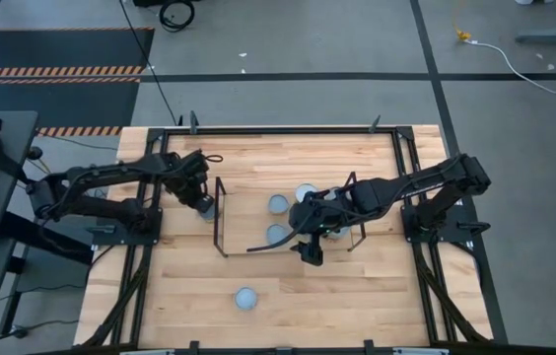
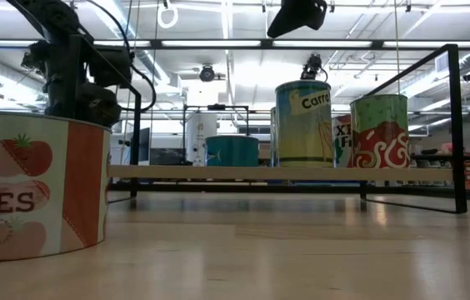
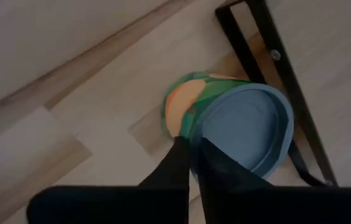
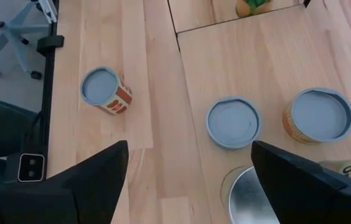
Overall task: Pick and place cans onto a shelf
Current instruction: Put the canned peaches on the shelf
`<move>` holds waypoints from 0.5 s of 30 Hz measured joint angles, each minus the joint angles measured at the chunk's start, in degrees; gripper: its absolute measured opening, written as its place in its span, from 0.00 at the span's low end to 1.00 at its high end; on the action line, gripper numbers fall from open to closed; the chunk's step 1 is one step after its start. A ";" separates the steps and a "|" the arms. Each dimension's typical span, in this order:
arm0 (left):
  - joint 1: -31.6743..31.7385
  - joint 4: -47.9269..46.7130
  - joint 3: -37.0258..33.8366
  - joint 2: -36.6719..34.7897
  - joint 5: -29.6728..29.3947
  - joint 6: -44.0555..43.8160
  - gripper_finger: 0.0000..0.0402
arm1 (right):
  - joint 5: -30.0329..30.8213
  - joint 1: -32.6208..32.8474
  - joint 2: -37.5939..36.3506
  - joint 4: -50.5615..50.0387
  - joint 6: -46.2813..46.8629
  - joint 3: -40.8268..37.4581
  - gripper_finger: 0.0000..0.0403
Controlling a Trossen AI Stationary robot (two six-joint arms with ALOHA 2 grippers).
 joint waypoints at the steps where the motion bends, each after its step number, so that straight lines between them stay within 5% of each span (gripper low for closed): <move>1: 0.00 -1.05 0.65 -0.17 -0.17 0.14 0.03 | 0.00 -0.02 -0.14 -0.02 0.08 0.03 0.86; 15: 0.39 -19.41 27.22 -0.99 -8.34 10.62 0.03 | 0.02 0.00 -1.74 -2.21 0.57 0.03 0.86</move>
